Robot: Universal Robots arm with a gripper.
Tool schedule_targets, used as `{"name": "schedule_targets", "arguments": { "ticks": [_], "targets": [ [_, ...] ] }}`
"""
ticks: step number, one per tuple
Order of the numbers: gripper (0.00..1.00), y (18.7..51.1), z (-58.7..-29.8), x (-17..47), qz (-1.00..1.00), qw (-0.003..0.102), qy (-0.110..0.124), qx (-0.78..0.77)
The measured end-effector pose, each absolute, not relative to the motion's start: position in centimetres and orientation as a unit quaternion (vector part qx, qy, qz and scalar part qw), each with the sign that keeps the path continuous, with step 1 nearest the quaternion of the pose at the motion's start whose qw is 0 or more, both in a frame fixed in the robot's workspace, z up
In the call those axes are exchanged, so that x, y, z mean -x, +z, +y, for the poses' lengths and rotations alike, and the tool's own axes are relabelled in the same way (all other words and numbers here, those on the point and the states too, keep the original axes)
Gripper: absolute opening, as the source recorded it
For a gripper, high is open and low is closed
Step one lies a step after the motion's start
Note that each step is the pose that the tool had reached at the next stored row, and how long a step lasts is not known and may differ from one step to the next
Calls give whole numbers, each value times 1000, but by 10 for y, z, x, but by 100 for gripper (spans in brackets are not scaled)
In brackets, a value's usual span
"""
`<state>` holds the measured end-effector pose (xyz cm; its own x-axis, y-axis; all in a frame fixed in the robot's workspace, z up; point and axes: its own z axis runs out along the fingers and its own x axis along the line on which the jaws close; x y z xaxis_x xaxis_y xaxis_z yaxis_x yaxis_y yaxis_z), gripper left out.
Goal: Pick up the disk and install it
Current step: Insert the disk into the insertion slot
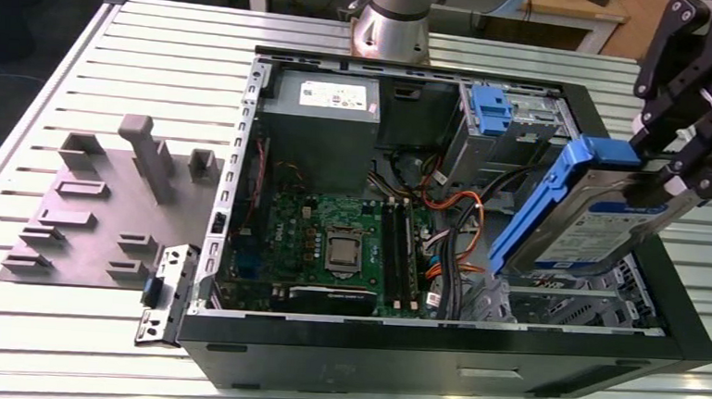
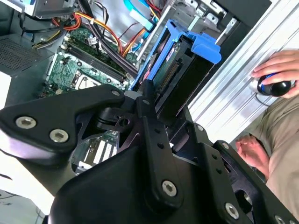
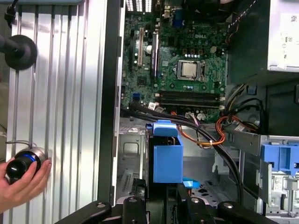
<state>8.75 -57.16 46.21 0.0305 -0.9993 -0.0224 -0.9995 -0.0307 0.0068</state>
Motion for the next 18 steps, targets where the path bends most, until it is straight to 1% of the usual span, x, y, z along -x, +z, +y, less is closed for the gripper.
{"name": "schedule_targets", "arguments": {
  "ticks": [8, 18],
  "targets": [
    [35, 460, -572, -103, 687, 5, 11, 726],
    [35, 457, -572, -104, 687, 5, 11, 726]
  ]
}}
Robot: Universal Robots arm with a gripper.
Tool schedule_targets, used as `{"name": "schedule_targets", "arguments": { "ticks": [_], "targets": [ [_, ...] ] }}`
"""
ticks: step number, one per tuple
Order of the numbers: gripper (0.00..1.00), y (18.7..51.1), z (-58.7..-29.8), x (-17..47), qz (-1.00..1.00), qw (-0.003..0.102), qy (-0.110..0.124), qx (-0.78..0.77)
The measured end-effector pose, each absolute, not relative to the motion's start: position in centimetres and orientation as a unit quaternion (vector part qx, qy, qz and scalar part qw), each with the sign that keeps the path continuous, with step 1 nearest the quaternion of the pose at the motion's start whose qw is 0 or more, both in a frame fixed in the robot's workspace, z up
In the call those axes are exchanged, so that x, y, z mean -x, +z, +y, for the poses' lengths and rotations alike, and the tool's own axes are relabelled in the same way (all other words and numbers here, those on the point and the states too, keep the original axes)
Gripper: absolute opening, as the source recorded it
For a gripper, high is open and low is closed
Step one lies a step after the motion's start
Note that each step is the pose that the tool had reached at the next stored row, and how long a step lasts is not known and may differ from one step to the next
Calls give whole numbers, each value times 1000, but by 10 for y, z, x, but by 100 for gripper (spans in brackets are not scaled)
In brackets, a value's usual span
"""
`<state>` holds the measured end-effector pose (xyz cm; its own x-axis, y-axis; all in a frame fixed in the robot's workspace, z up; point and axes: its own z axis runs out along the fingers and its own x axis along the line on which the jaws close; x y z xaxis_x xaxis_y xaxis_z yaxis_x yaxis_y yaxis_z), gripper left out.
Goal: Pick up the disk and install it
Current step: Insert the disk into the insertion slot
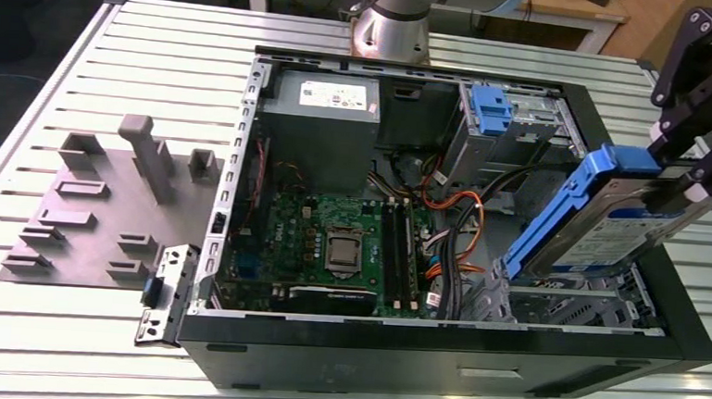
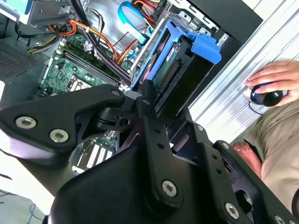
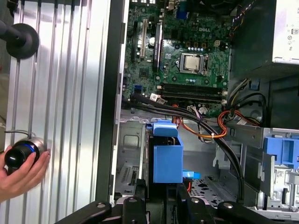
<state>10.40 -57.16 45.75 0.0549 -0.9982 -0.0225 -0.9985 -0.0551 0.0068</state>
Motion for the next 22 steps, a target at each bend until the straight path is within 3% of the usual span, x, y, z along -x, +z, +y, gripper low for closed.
{"name": "schedule_targets", "arguments": {
  "ticks": [22],
  "targets": [
    [35, 451, -572, -107, 708, 6, 10, 706]
  ]
}}
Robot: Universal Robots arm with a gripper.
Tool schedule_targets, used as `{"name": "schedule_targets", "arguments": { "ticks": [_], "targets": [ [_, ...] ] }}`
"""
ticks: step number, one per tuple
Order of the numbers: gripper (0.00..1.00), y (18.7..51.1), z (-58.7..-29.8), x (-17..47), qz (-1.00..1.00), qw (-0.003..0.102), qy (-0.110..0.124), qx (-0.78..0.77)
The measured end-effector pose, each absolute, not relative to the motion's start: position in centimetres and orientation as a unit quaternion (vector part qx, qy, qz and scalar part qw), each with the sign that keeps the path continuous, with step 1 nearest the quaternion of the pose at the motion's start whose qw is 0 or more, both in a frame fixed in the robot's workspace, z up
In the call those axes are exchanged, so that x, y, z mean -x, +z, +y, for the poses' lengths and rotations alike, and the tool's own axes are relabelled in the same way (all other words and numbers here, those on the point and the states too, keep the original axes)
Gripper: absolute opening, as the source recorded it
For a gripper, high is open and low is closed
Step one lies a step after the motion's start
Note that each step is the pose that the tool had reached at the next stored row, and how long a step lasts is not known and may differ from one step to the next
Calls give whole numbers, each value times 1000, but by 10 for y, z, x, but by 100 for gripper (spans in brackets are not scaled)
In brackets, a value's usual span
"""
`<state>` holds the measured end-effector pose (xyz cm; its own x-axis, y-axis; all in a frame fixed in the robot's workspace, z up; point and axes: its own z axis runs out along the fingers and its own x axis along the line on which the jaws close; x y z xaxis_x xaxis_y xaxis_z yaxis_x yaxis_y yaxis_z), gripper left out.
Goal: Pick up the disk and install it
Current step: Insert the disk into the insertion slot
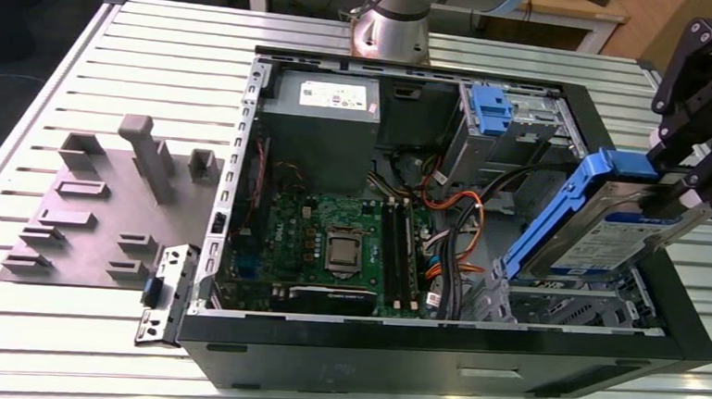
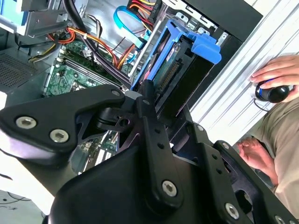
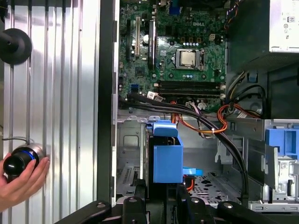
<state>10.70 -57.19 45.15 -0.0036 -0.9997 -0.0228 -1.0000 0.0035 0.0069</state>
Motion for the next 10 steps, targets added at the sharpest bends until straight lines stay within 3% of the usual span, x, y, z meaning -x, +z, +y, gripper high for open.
{"name": "schedule_targets", "arguments": {
  "ticks": [10],
  "targets": [
    [35, 450, -572, -107, 708, 6, 11, 706]
  ]
}}
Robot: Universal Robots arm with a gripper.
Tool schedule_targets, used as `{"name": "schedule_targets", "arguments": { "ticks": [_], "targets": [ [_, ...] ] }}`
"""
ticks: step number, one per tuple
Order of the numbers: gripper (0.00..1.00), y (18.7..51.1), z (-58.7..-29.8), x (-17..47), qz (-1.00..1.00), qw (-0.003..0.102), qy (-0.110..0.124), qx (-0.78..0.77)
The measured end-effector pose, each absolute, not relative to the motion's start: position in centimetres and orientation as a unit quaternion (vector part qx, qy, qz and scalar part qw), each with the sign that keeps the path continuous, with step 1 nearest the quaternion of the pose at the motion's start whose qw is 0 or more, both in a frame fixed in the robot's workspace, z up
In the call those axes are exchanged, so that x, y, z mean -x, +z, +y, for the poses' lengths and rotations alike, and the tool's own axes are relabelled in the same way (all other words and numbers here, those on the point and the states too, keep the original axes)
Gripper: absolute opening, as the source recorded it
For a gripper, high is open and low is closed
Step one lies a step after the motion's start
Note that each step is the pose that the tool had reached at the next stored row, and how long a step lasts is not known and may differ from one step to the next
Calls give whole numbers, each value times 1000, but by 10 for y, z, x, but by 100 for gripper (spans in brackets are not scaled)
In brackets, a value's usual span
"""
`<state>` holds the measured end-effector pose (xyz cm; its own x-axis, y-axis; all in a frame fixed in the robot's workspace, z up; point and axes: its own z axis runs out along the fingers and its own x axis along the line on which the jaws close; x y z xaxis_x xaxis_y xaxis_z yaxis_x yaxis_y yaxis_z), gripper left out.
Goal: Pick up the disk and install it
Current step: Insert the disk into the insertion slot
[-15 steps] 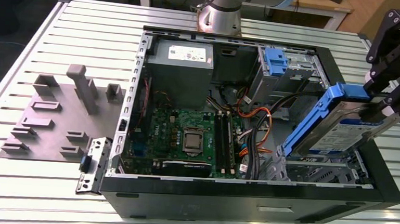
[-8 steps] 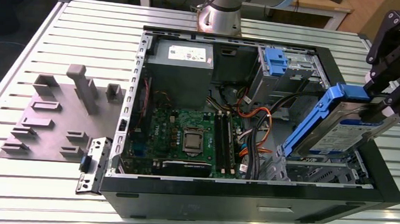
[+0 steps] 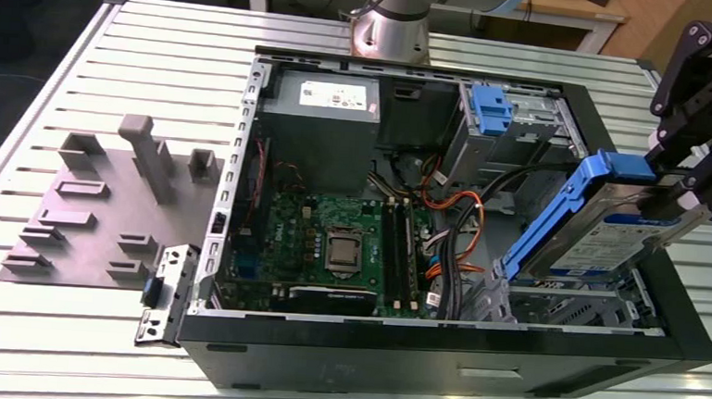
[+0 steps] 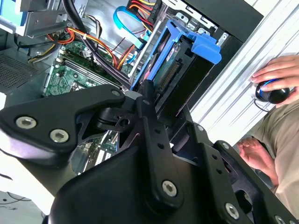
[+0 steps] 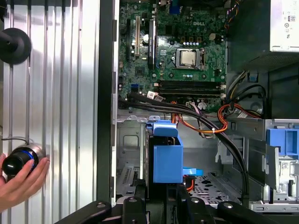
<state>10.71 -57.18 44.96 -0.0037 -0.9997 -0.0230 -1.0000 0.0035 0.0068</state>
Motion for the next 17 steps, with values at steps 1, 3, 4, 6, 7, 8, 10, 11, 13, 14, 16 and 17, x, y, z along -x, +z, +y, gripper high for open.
{"name": "schedule_targets", "arguments": {
  "ticks": [1, 3, 4, 6, 7, 8, 10, 11, 13, 14, 16, 17],
  "targets": [
    [35, 450, -572, -107, 708, 6, 11, 706],
    [35, 449, -572, -107, 709, 6, 11, 706],
    [35, 448, -572, -107, 709, 6, 11, 705],
    [35, 448, -572, -107, 710, 6, 11, 705],
    [35, 448, -572, -108, 710, 6, 11, 704],
    [35, 448, -572, -108, 710, 6, 10, 704],
    [35, 448, -572, -109, 710, 6, 11, 704],
    [35, 447, -572, -109, 710, 6, 11, 704],
    [35, 446, -572, -109, 710, 6, 11, 704],
    [35, 445, -572, -109, 710, 6, 11, 704],
    [35, 444, -572, -109, 711, 6, 10, 704],
    [35, 443, -572, -109, 711, 6, 11, 703]
  ]
}}
